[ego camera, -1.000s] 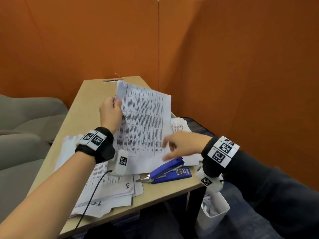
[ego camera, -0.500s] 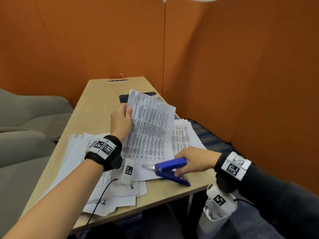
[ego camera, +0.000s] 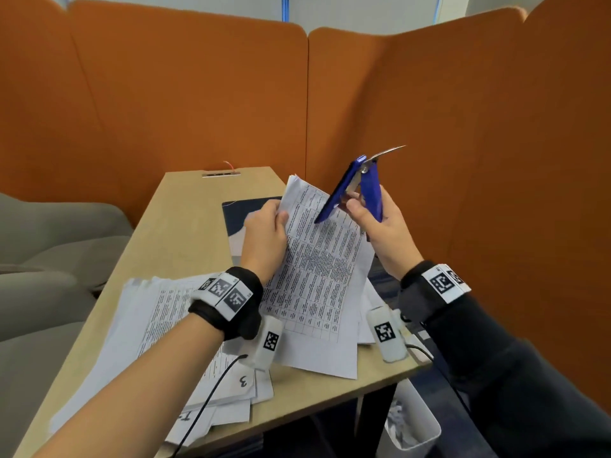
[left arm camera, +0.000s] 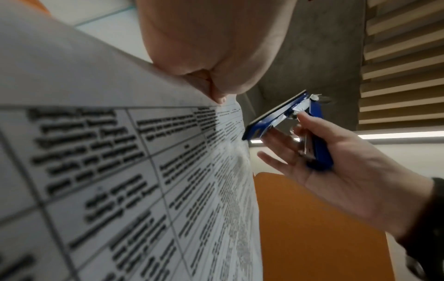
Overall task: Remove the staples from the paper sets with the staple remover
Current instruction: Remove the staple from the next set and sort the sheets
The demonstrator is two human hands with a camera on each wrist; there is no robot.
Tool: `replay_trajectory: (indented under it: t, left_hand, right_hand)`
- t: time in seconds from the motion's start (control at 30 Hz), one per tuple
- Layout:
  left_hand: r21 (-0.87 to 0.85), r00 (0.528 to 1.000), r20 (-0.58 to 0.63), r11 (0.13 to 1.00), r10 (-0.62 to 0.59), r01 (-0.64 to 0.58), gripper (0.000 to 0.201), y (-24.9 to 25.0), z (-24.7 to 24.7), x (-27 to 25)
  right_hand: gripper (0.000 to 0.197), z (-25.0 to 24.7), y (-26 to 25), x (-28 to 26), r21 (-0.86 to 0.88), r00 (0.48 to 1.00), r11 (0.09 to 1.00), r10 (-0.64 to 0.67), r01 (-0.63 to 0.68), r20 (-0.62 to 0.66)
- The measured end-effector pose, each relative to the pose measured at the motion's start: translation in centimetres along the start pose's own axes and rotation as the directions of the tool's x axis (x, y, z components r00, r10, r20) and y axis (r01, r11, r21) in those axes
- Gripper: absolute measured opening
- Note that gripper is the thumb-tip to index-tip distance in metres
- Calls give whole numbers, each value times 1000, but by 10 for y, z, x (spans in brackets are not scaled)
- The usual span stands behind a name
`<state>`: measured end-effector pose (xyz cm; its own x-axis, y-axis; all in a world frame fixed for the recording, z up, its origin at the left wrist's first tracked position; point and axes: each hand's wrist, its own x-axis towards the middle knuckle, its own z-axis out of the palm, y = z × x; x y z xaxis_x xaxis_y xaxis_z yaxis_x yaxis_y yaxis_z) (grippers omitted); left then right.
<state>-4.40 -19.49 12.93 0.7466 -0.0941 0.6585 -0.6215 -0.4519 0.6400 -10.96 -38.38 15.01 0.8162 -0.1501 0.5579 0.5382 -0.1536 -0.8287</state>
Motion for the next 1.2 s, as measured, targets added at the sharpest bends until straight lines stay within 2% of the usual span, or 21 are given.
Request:
replay_trajectory:
  t: [0.13, 0.23, 0.37, 0.43, 0.57, 0.63, 0.8, 0.93, 1.0, 1.1, 1.2]
  left_hand:
    - [-59, 995, 86, 997, 56, -51, 31, 11, 7, -4]
    - [-88, 989, 97, 991, 109, -100, 41, 13, 12, -3]
    - [-126, 990, 131, 991, 59, -42, 46, 13, 14, 0]
    - [-144, 988, 142, 989, 56, -36, 45, 13, 14, 1]
    - [-157, 985, 153, 986, 75, -50, 41, 18, 15, 1]
    - [-152, 980, 157, 984, 120, -96, 40, 23, 17, 0]
    - [-122, 979, 127, 982, 160, -145, 42, 33, 26, -1]
    - [-78, 984, 91, 986, 154, -147, 42, 37, 30, -2]
    - [-78, 984, 86, 985, 158, -151, 42, 38, 29, -3]
    - [-89, 984, 79, 984, 161, -154, 43, 37, 26, -2]
    - [-80, 983, 82, 985, 162, -155, 42, 37, 26, -1]
  right_hand:
    - [18, 6, -11, 22, 257, 991, 965, 83, -54, -102]
    - [16, 7, -22, 37, 391, 984, 918, 123, -63, -132]
    - [24, 1, -35, 56, 440, 968, 896, 162, -65, -189]
    - [27, 1, -38, 63, 402, 960, 915, 147, -40, -239]
    - [49, 3, -36, 70, 239, 914, 969, 41, 63, -403]
    - [43, 5, -30, 71, 153, 898, 986, 6, 69, -441]
    - [23, 20, -20, 72, -81, 888, 995, -81, 50, -453]
    - [19, 27, -22, 74, -263, 918, 963, -149, 51, -368]
    - [21, 26, -24, 75, -303, 911, 951, -174, 58, -373]
    - [24, 20, -25, 75, -352, 869, 932, -244, 88, -430]
    - [23, 19, -21, 72, -361, 894, 928, -234, 88, -383]
